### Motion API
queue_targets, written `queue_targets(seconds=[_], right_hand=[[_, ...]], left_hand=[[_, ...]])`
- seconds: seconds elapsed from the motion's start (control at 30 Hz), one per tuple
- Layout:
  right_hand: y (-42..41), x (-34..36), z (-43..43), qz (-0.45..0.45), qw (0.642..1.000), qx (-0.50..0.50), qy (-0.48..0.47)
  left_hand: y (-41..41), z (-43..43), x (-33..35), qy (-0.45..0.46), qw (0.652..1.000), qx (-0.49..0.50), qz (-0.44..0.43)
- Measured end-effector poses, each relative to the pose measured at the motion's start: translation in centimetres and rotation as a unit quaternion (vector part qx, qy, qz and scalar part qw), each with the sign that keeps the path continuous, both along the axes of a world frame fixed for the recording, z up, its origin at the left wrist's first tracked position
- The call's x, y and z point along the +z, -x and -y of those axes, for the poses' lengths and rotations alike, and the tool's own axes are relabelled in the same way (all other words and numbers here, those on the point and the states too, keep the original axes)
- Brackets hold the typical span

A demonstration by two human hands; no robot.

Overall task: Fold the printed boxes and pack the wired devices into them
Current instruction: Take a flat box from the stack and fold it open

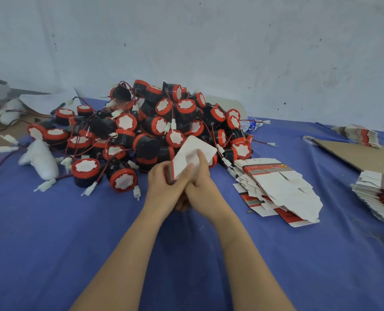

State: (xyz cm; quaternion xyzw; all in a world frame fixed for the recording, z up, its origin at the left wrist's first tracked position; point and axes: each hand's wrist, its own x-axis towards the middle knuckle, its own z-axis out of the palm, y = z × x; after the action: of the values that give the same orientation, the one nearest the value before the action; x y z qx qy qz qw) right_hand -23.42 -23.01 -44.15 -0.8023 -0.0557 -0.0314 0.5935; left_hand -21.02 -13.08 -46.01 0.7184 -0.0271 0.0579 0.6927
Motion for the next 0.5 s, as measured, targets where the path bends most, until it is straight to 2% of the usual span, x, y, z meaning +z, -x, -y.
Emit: queue_targets(seconds=[0.1,0.17,0.27,0.37,0.43,0.5], right_hand=[[-0.1,0.0,0.3,-0.013,1.0,-0.006,0.001],[0.0,0.0,0.3,0.011,0.999,-0.023,0.021],[-0.1,0.1,0.2,0.117,0.981,-0.153,0.041],[-0.2,-0.2,-0.2,0.154,0.956,-0.238,0.071],[-0.5,-0.3,0.1,0.12,0.964,-0.229,-0.058],[-0.4,0.1,0.8,0.066,0.955,-0.221,-0.188]], left_hand=[[0.0,0.2,-0.2,-0.058,0.997,0.011,0.051],[-0.1,0.0,-0.5,-0.063,0.996,0.039,0.054],[0.1,0.3,-0.6,-0.045,0.995,0.07,0.05],[0.2,1.1,-0.7,-0.094,0.989,0.07,0.086],[0.2,1.2,-0.7,-0.111,0.985,0.091,0.098],[0.2,1.1,-0.7,-0.128,0.981,0.111,0.094]])
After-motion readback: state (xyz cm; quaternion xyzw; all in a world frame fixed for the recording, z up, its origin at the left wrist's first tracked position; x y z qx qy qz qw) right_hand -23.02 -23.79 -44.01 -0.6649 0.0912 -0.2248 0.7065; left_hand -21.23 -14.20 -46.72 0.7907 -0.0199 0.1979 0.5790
